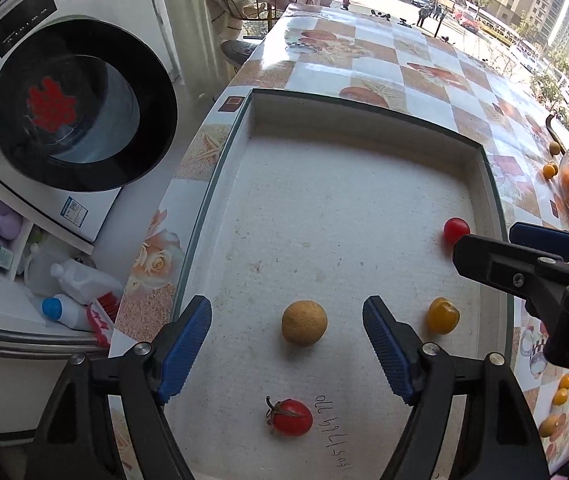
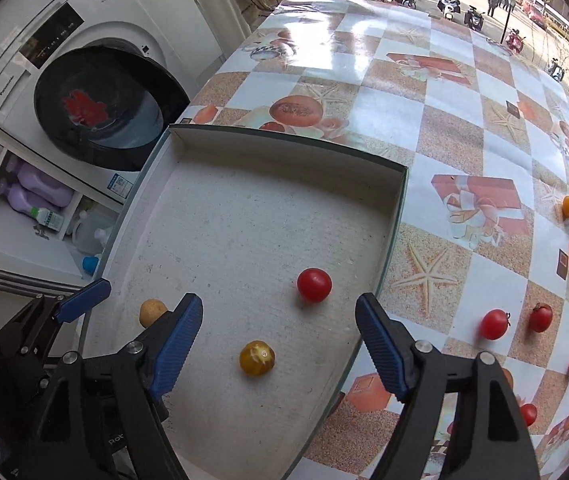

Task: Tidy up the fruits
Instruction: 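Withdraw both tools from the tray toward the remaining red tomatoes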

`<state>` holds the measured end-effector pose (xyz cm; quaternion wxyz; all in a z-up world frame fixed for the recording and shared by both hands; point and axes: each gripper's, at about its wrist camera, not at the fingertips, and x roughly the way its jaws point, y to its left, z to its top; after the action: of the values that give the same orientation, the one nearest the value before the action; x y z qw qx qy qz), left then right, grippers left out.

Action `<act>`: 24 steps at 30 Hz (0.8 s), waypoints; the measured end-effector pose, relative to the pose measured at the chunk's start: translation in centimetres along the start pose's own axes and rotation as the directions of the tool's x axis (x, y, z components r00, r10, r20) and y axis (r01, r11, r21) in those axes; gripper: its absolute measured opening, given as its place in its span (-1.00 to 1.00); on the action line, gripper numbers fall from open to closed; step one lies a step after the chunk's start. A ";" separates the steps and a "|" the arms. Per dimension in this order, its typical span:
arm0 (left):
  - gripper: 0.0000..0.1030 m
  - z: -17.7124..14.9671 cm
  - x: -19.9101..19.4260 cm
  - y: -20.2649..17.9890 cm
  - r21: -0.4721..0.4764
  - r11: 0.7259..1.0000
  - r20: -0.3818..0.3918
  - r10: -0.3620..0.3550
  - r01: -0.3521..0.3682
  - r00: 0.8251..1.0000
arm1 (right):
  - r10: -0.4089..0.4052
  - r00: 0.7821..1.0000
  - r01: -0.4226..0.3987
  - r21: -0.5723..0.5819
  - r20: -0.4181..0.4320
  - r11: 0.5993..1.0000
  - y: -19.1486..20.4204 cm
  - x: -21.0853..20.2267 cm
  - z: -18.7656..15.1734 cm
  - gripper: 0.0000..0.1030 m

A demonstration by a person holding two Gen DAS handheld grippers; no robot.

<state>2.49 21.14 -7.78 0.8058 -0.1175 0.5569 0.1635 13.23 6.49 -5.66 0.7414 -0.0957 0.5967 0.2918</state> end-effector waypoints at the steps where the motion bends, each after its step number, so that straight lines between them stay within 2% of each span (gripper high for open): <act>1: 0.54 -0.1 -0.1 -0.1 0.001 1.000 -0.003 0.003 -0.003 1.000 | -0.003 1.000 0.003 0.016 0.005 1.000 -0.4 -0.4 -0.3 0.62; 5: 0.54 -0.7 -0.4 -1.6 0.039 0.999 -0.012 0.021 -0.021 1.000 | -0.030 1.000 0.030 0.099 -0.003 0.995 -3.1 -1.6 -2.3 0.63; 11: 0.54 -1.1 -1.2 -5.5 0.116 0.993 -0.009 -0.011 0.012 1.000 | -0.091 0.994 0.101 0.226 -0.054 0.969 -8.3 -2.5 -6.0 0.64; 19: 0.54 -0.5 -2.7 -12.2 0.258 0.965 0.018 -0.057 0.051 0.998 | -0.168 0.983 0.181 0.364 -0.067 0.913 -14.9 -5.1 -10.2 0.64; 24: 0.54 -0.2 -2.9 -15.5 0.293 0.953 0.020 -0.093 0.083 0.995 | -0.211 0.975 0.217 0.450 -0.065 0.866 -18.7 -6.9 -12.0 0.64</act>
<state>7.52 6.43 -4.96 0.8299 -0.0193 0.5557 0.0454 12.75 -16.79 -6.25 0.7667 0.0126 0.6391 0.0598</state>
